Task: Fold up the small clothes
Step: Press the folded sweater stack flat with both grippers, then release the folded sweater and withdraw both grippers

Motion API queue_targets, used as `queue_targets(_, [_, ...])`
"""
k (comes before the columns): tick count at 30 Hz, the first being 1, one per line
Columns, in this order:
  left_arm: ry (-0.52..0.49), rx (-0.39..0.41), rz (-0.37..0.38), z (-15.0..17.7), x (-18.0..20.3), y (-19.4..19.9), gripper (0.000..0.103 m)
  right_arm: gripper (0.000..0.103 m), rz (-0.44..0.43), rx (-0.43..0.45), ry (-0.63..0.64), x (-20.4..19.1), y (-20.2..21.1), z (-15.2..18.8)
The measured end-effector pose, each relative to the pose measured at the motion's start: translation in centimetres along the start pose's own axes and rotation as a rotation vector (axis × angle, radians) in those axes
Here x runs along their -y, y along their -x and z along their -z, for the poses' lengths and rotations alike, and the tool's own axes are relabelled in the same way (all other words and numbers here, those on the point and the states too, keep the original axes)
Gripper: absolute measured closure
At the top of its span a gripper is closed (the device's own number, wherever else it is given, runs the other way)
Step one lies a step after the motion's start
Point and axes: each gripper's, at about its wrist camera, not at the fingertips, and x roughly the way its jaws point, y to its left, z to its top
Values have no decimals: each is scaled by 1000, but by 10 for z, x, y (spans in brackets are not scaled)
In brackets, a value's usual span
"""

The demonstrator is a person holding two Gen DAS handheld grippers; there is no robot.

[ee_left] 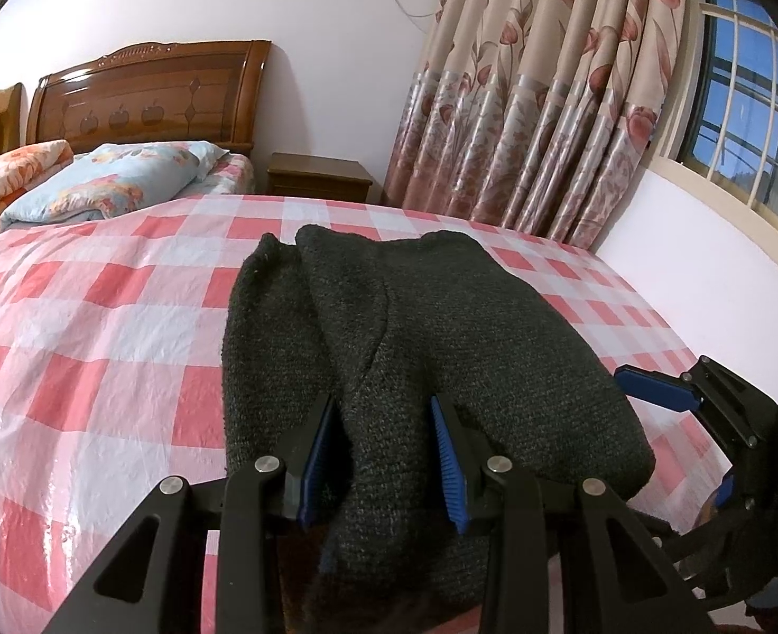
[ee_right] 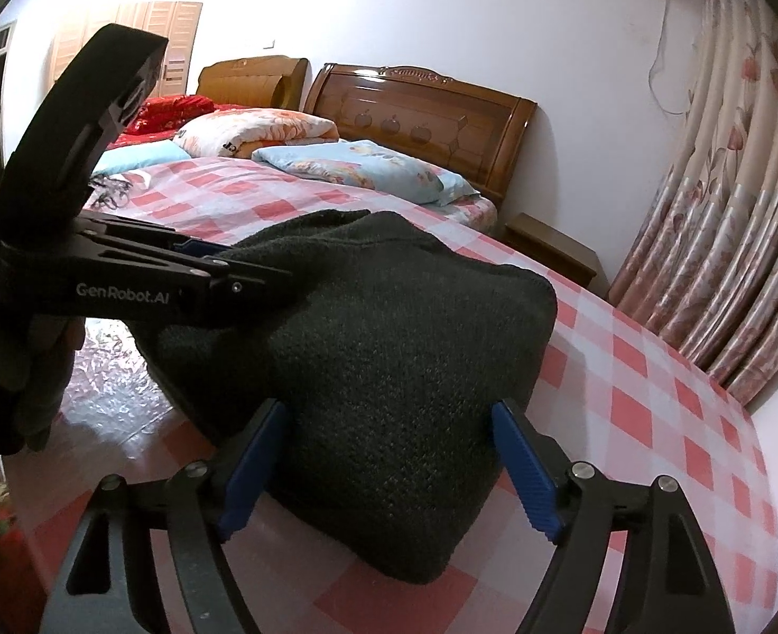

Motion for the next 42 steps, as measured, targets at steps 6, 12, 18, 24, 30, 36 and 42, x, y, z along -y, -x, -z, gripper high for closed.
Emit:
queue_targets(6, [-11, -24, -40, -3, 6, 1, 66, 0, -14, -26, -32, 5, -2, 1])
queue_targets(12, [-16, 41, -225, 6, 26, 42, 65, 0, -28, -42, -96, -1, 32, 9])
queue_targets(18, [39, 104, -351, 25, 46, 96, 64, 0, -27, -28, -277, -9, 71, 30])
queue_targets(24, [0, 159, -342, 40, 73, 126, 64, 0, 62, 6, -311, -18, 99, 28])
queue_targets(30, [-84, 199, -371, 51, 100, 137, 64, 0, 110, 32, -338, -13, 117, 28])
queue_targets(36, [-77, 184, -360, 52, 98, 133, 64, 0, 122, 35, -324, -16, 117, 27])
queue_targets(42, [-81, 180, -363, 58, 96, 135, 64, 0, 105, 37, -301, -26, 115, 25])
